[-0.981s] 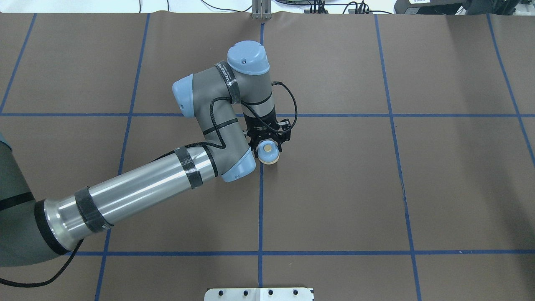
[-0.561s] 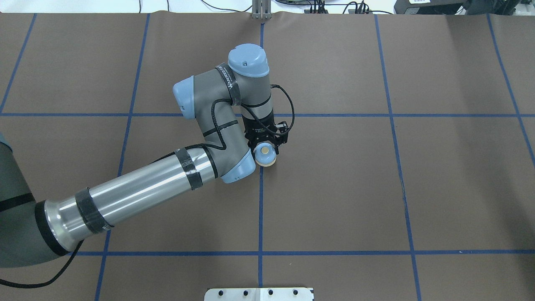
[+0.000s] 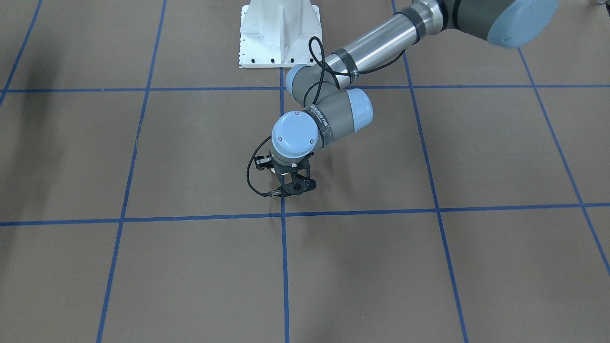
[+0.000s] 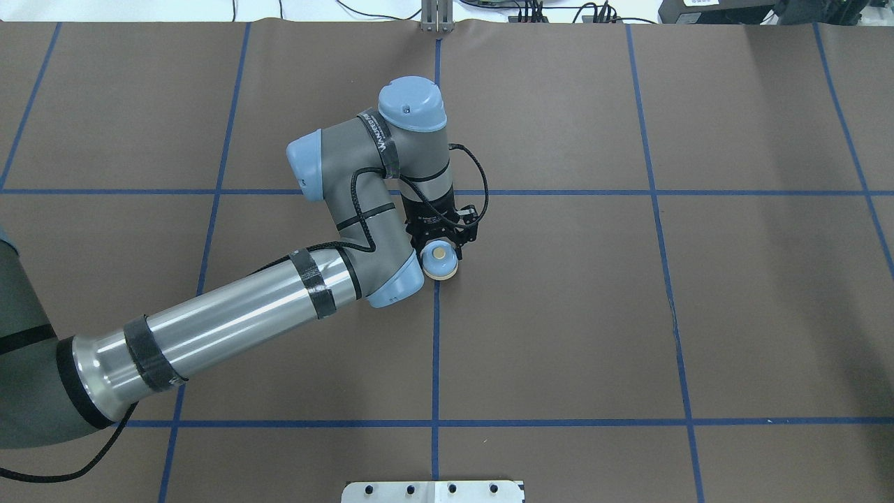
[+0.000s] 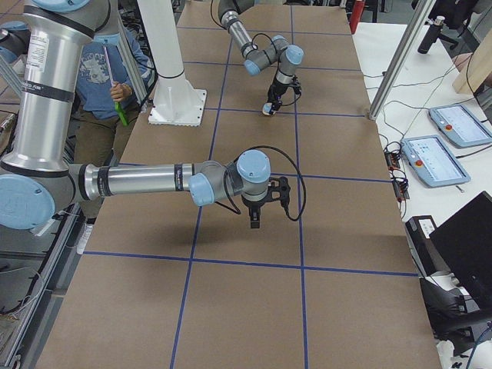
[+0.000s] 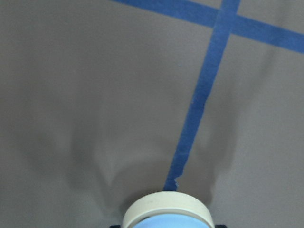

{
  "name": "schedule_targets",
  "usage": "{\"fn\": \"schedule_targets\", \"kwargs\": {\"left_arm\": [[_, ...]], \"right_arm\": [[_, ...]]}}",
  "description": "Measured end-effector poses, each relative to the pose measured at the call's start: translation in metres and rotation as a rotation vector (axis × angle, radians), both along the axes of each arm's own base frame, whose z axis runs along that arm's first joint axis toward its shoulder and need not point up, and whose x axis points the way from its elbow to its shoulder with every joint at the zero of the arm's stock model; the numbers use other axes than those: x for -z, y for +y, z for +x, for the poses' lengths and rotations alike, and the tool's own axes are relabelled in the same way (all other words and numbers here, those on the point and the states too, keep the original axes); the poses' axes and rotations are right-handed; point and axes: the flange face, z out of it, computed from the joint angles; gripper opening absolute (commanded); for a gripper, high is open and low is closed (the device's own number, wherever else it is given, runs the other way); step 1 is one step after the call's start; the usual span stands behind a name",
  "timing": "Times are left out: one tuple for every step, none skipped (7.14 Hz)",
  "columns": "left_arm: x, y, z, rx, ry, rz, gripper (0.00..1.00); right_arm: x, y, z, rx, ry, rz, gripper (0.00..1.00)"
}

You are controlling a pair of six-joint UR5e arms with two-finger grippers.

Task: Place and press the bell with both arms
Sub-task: 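Lower the blue bell onto the table center with the left gripper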

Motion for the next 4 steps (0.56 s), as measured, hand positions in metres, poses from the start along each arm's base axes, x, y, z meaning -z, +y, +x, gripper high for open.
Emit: {"fn": "schedule_targets", "kwargs": {"left_arm": [[-0.0010, 0.0010, 0.0011, 0.001, -0.003, 0.003, 0.87], [-0.0015, 0.0025, 0.0028, 0.003, -0.007, 0.009, 0.88], [-0.0014, 0.0033, 0.0037, 0.005, -0.009, 0.014, 0.88], [-0.0001, 0.0037, 0.0035, 0.007, -0.008, 0.017, 0.88]], "right_arm": [[0.0002, 0.0000, -0.0002, 0.001, -0.001, 0.001, 1.00], [0.0015, -0.0010, -0.0004, 0.001, -0.002, 0.005, 1.00], [0.0040, -0.0035, -0.0009, 0.001, -0.002, 0.012, 1.00], [0.0079, -0.0074, -0.0017, 0.001, -0.004, 0.022, 1.00]]}}
